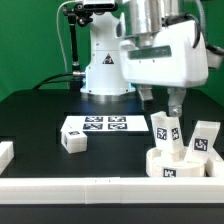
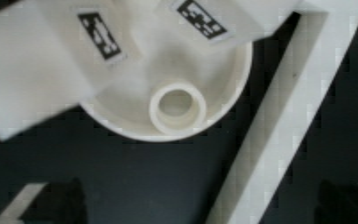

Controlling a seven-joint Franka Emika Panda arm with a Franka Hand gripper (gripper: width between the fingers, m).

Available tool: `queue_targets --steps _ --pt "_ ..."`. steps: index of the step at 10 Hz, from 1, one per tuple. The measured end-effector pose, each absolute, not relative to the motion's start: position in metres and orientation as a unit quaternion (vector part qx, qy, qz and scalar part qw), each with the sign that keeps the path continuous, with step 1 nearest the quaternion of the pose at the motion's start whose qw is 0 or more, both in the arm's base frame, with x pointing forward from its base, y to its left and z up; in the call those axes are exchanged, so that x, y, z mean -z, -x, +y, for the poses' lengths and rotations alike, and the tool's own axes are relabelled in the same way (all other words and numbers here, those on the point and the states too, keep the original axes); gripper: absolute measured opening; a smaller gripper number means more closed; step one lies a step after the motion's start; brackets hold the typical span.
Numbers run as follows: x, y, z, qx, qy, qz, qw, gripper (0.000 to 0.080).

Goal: Assemble stool

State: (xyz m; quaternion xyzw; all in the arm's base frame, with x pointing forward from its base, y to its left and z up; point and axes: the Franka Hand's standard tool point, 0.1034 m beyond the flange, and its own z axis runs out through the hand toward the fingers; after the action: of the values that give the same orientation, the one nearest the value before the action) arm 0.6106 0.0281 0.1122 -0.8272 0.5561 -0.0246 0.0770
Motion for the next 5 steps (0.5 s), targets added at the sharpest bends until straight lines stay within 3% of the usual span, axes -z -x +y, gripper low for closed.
queue_targets --steps 5 --pt "-0.1106 -0.6108 0.0223 0.021 0.851 0.519 0.074 0.0649"
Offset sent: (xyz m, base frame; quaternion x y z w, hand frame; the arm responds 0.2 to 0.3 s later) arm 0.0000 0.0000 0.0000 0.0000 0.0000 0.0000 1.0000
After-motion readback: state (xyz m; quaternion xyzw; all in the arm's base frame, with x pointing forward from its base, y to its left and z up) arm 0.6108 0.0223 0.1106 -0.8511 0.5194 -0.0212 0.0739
